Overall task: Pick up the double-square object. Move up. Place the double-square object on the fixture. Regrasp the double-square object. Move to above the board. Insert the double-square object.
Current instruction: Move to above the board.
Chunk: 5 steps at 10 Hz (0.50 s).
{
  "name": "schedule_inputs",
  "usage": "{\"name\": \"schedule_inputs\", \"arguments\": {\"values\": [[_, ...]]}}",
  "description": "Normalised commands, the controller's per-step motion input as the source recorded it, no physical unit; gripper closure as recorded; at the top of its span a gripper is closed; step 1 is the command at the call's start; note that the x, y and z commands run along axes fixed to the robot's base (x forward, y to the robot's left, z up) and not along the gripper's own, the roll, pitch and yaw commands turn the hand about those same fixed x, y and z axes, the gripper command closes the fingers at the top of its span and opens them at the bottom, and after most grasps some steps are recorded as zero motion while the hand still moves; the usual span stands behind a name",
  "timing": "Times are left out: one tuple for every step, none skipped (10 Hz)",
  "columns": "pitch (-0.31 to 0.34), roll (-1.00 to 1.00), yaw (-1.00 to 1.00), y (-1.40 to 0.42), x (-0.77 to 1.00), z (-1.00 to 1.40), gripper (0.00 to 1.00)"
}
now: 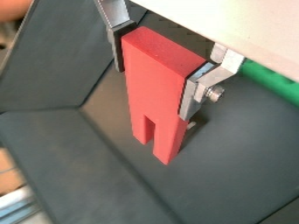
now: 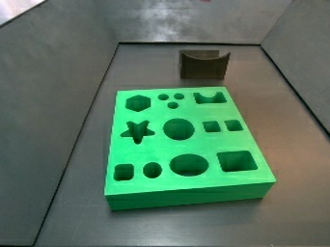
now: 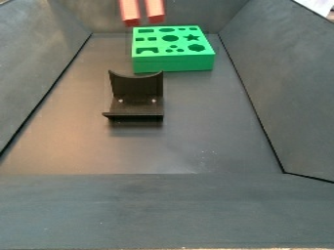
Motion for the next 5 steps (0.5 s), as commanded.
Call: {"name": "schedule_inputs", "arguments": {"values": [[-0.142, -1.00, -0.09, -1.00, -0.58, 0.22, 1.00], [-0.141, -1.00, -0.10, -1.00, -0.59, 0.22, 1.00], [-0.140, -1.00, -0.10, -1.00, -0.61, 0.22, 1.00], [-0.140, -1.00, -0.11, -1.00, -0.62, 0.22, 1.00], [-0.142, -1.00, -0.12, -1.00, -0.66, 0.22, 1.00]]}}
